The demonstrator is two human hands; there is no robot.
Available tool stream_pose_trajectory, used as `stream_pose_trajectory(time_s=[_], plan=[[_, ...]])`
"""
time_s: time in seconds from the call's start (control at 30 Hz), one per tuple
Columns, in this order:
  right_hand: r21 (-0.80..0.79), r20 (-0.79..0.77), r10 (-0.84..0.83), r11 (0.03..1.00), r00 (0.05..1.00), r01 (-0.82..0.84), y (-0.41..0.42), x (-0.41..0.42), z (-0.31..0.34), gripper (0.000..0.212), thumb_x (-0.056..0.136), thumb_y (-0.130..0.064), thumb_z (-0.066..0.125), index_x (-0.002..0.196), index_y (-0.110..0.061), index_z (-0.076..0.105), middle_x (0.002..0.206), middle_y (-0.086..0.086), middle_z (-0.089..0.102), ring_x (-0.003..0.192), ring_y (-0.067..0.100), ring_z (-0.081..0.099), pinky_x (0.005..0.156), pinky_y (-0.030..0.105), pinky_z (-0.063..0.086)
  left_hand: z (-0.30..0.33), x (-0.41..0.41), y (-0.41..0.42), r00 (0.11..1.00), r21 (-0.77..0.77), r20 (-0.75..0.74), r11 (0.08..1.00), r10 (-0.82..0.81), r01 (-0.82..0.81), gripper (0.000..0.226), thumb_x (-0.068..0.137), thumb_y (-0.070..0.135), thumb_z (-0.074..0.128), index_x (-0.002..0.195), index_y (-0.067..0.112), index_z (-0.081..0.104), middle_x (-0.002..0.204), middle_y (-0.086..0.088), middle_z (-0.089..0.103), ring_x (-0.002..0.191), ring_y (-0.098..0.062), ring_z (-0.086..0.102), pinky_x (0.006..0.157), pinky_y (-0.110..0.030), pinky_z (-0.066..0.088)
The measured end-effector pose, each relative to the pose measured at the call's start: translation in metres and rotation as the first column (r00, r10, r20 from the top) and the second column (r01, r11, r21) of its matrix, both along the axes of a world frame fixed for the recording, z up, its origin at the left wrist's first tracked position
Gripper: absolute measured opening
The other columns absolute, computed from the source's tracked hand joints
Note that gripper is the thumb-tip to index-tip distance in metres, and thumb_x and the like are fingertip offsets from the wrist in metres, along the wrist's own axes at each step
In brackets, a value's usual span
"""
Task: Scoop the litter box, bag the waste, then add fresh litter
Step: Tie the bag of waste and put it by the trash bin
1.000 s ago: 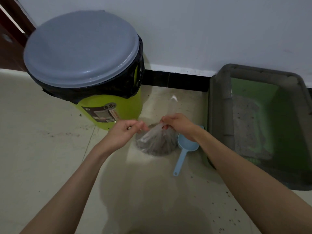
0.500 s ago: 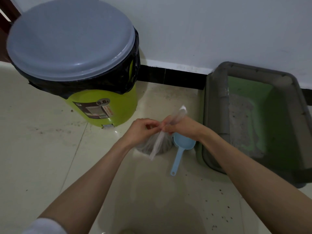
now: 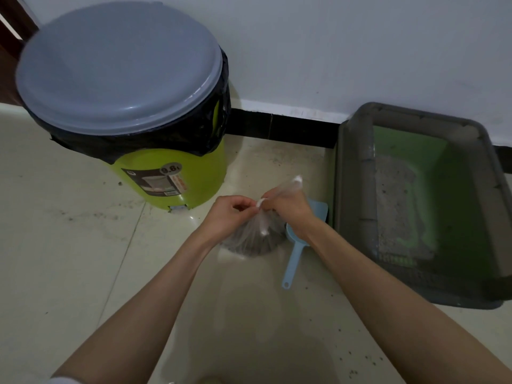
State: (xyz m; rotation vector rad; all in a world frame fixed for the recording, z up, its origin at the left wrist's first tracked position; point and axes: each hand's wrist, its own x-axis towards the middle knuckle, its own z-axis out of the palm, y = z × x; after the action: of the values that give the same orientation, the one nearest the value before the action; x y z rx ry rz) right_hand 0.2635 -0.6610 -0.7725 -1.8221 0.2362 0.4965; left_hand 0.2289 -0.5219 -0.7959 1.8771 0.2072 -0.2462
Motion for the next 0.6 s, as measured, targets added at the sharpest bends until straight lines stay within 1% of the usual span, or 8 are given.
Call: stream_pose_trajectory(time_s=[0.1, 0.17, 0.23, 0.3, 0.37, 0.43, 0.53, 0.6], plan=[[0.213, -0.139, -0.007, 0.976, 0.990, 0.037, -0.007, 0.001, -0.002, 0.015, 0.075, 0.009, 0.060, 0.070, -0.005, 0.061, 0.071, 0.007, 0.062, 0.060, 0.009, 0.059, 0.046, 0.013, 0.044, -0.002, -0.002, 0.000, 1.000, -0.032, 0.006, 0.999, 0.013, -0.013, 0.007, 0.084, 0.007, 0.063, 0.082, 0.012, 0.068, 0.075, 0.008, 0.064, 0.061, 0.012, 0.056, 0.060, -0.004, 0.041], [0.272, -0.150, 0.010, 0.962, 0.989, 0.032, -0.011, 0.000, -0.001, 0.011, 0.079, 0.007, 0.059, 0.084, -0.002, 0.063, 0.076, 0.008, 0.063, 0.066, 0.012, 0.061, 0.050, 0.015, 0.047, -0.006, -0.003, 0.000, 0.999, -0.075, -0.006, 0.996, 0.044, -0.044, 0.010, 0.086, 0.009, 0.062, 0.080, 0.013, 0.069, 0.077, 0.005, 0.067, 0.066, 0.006, 0.059, 0.068, -0.011, 0.044], [0.331, -0.132, 0.035, 0.943, 0.991, 0.011, -0.013, -0.001, -0.003, 0.012, 0.084, 0.007, 0.054, 0.087, 0.000, 0.063, 0.074, 0.008, 0.063, 0.067, 0.014, 0.062, 0.053, 0.017, 0.051, -0.007, -0.002, 0.000, 0.996, -0.100, -0.014, 0.991, 0.090, -0.091, 0.009, 0.086, 0.009, 0.061, 0.083, 0.009, 0.069, 0.075, 0.003, 0.067, 0.066, 0.002, 0.061, 0.069, -0.014, 0.046], [0.326, -0.113, 0.067, 0.945, 0.991, -0.026, -0.013, -0.003, -0.007, 0.015, 0.086, 0.006, 0.052, 0.084, -0.004, 0.063, 0.078, 0.010, 0.065, 0.074, 0.019, 0.065, 0.060, 0.019, 0.054, -0.007, 0.000, -0.001, 0.991, -0.129, -0.030, 0.983, 0.127, -0.130, 0.003, 0.085, 0.008, 0.063, 0.084, 0.010, 0.064, 0.070, 0.000, 0.065, 0.059, 0.004, 0.060, 0.063, -0.011, 0.047], [0.286, -0.097, 0.064, 0.958, 0.993, -0.034, -0.013, -0.003, -0.009, 0.015, 0.086, 0.006, 0.054, 0.083, -0.005, 0.064, 0.084, 0.010, 0.067, 0.083, 0.022, 0.066, 0.069, 0.019, 0.056, -0.007, 0.004, -0.001, 0.995, -0.107, -0.025, 0.989, 0.100, -0.103, 0.010, 0.083, 0.010, 0.065, 0.089, 0.017, 0.063, 0.067, -0.002, 0.065, 0.060, 0.003, 0.061, 0.066, -0.013, 0.048], [0.267, -0.030, 0.074, 0.962, 0.997, -0.063, -0.014, -0.003, -0.008, 0.015, 0.083, 0.010, 0.056, 0.079, -0.003, 0.064, 0.084, 0.010, 0.066, 0.081, 0.019, 0.065, 0.072, 0.019, 0.055, -0.008, 0.005, -0.001, 0.999, -0.080, 0.007, 0.996, 0.046, -0.046, 0.014, 0.083, 0.010, 0.065, 0.091, 0.022, 0.065, 0.070, 0.000, 0.065, 0.062, 0.001, 0.060, 0.069, -0.015, 0.049], [0.243, 0.035, 0.107, 0.963, 0.994, -0.113, -0.016, -0.004, -0.003, 0.014, 0.082, 0.011, 0.058, 0.076, 0.000, 0.065, 0.080, 0.010, 0.065, 0.076, 0.017, 0.064, 0.071, 0.020, 0.055, -0.007, 0.005, -0.001, 0.998, -0.057, 0.059, 0.998, 0.019, -0.016, 0.018, 0.084, 0.007, 0.064, 0.080, 0.025, 0.065, 0.073, 0.005, 0.067, 0.064, 0.002, 0.061, 0.067, -0.014, 0.049], [0.246, 0.054, 0.119, 0.961, 0.991, -0.128, -0.017, -0.003, -0.005, 0.016, 0.084, 0.009, 0.059, 0.074, -0.001, 0.065, 0.073, 0.008, 0.065, 0.070, 0.015, 0.064, 0.073, 0.025, 0.055, -0.008, 0.004, 0.001, 0.997, -0.026, 0.075, 1.000, 0.011, -0.009, 0.019, 0.084, 0.008, 0.064, 0.074, 0.025, 0.065, 0.068, 0.006, 0.067, 0.064, -0.003, 0.062, 0.068, -0.019, 0.050]])
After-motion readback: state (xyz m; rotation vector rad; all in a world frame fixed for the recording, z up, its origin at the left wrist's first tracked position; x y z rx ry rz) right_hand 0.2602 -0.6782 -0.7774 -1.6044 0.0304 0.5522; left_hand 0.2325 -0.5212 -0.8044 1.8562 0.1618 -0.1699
